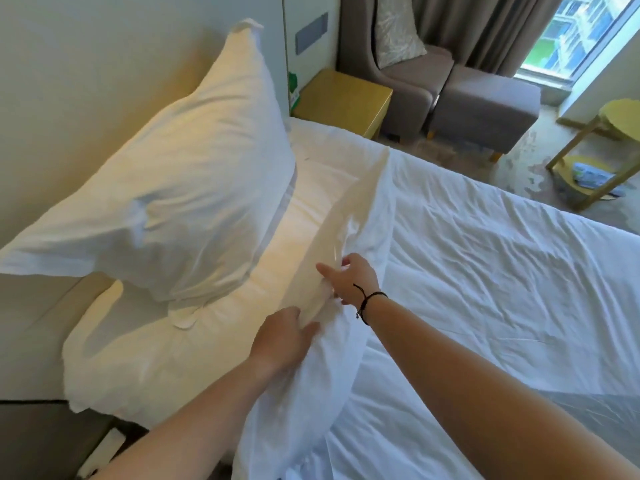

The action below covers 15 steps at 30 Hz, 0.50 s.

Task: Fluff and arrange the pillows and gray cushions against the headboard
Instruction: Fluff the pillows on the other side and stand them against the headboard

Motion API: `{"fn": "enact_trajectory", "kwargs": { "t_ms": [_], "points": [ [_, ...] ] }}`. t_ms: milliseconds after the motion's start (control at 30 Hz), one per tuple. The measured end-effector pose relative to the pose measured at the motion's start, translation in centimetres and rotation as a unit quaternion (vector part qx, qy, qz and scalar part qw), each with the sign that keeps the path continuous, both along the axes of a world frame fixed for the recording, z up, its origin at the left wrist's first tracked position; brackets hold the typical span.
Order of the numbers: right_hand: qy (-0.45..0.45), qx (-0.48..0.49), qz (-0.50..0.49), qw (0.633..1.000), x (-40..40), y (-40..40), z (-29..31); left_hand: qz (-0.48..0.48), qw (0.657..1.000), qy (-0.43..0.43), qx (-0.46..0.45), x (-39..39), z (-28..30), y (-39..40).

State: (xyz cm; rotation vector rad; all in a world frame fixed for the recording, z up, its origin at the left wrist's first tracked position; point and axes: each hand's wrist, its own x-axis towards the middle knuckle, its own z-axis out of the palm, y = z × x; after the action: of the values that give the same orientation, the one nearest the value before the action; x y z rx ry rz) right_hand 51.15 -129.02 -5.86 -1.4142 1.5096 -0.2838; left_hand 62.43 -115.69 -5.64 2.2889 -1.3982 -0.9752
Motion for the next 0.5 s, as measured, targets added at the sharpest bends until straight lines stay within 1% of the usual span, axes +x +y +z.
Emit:
{"fn": "enact_trajectory", "kwargs": {
  "t_ms": [33,67,100,167,200,233,300,400,500],
  "points": [
    [0.046,-0.048,0.066,0.996,0.1,0.2,0.2,0.024,0.999,0.035,-0.003,0.6,0.0,0.1],
    [0.092,-0.108,0.135,0.981,0.1,0.4,0.0,0.057,0.996,0.073,-0.005,1.1,-0.1,0.3],
    [0.134,-0.169,0.198,0.956,0.0,0.5,-0.2,0.094,0.990,0.107,-0.002,1.5,-0.2,0.5],
    [0.188,-0.267,0.311,0.893,-0.4,0.6,-0.5,0.148,0.980,0.136,0.007,2.2,-0.6,1.1],
    [0.197,-0.284,0.356,0.868,-0.7,0.5,-0.7,0.164,0.977,0.137,0.010,2.4,-0.9,1.5],
    [0.197,-0.280,0.391,0.854,-1.0,0.4,-0.8,0.177,0.976,0.131,0.010,2.5,-1.2,1.8],
    [0.205,-0.268,0.455,0.824,-1.5,0.0,-0.9,0.190,0.976,0.109,0.003,2.2,-1.3,2.5],
    [0.245,-0.339,0.508,0.753,-1.3,-0.6,-0.7,0.150,0.986,0.070,0.009,1.5,-1.1,3.8],
    [0.287,-0.396,0.523,0.698,-0.6,-0.6,-0.6,0.110,0.993,0.042,0.029,1.6,-1.2,5.4]
  ]
}}
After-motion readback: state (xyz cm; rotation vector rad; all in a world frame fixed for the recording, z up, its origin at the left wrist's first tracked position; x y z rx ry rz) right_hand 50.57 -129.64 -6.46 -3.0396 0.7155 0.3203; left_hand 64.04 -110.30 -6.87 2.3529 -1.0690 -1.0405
